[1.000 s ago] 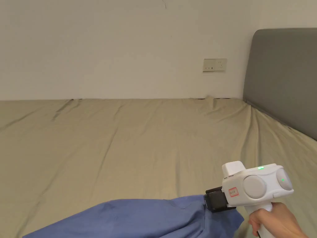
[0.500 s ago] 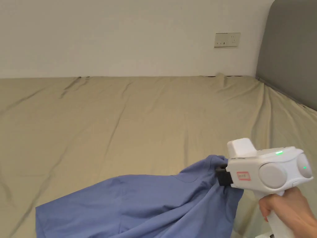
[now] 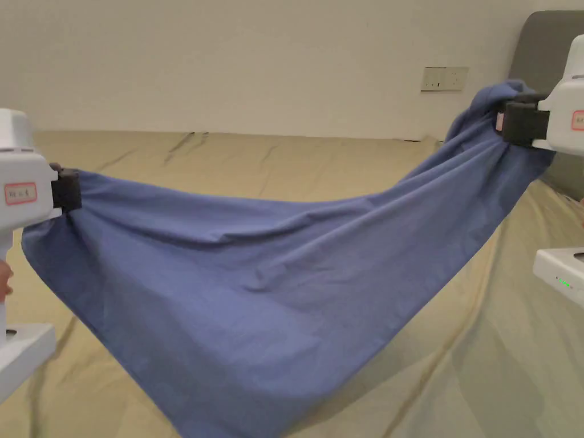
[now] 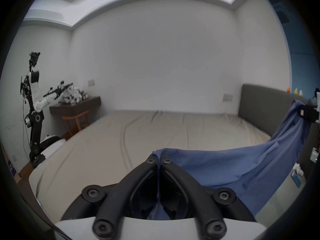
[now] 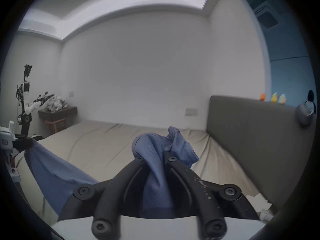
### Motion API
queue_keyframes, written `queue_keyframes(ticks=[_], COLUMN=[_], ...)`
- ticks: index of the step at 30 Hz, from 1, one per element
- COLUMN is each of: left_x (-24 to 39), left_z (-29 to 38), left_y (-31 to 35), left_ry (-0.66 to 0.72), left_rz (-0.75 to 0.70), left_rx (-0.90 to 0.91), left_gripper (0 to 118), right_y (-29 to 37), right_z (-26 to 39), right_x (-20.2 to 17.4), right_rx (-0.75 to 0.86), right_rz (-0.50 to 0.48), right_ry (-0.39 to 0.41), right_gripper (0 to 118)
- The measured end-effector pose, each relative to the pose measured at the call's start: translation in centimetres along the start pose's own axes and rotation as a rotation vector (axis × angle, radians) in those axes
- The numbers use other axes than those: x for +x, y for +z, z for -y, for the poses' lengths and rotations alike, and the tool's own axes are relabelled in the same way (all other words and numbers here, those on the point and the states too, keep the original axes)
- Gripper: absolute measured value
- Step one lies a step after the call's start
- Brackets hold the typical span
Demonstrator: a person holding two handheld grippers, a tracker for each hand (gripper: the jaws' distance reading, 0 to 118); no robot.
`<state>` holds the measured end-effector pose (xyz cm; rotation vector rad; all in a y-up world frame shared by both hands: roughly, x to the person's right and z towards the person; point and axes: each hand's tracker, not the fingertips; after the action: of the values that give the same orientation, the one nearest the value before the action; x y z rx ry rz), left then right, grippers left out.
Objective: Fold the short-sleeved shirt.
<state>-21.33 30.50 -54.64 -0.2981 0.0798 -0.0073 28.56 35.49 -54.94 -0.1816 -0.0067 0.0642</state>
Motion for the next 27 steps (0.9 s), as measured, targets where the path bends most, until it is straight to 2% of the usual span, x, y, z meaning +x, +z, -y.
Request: queue_keyframes(ticks=[2,5,7,10,17,21,25,27], left_x=[-0.4,-0.1,0.4,1.0,3.7,5.2,5.7,5.7], left_z=[-2.1,-4.3,-5.5,-6.3,-5.7,-5.5,-5.9,-5.4], left_y=[1.2,2.3,2.0,1.3,-5.4,-11.2,-16.7,-18.7], left_ry=[-0.001,-0.022,-0.065,-0.049,-0.086,-0.091,-0.046,-0.037], left_rz=[-0.008,-0.041,-0.077,-0.061,-0.043,-0.044,-0.051,-0.051], left_rx=[0.088,0.181,0.154,0.173,0.189,0.221,0.253,0.264], left_gripper=[0,0,0,0,0,0,0,0], right_y=[2.2,3.9,4.3,3.5,-3.4,-8.6,-13.4,-15.1], right_z=[-1.2,-2.2,-2.5,-2.2,0.4,0.9,0.6,0.8], right_x=[0.7,1.8,2.3,2.7,2.5,2.1,2.5,2.8], right_rx=[0.031,0.039,0.048,0.059,0.058,0.162,0.274,0.258], right_rz=[0.055,0.057,0.066,0.075,0.083,0.141,0.189,0.191], right_ry=[0.036,0.034,0.015,0.006,0.0,0.037,0.004,-0.005], right_gripper=[18,18,18,18,17,17,17,17])
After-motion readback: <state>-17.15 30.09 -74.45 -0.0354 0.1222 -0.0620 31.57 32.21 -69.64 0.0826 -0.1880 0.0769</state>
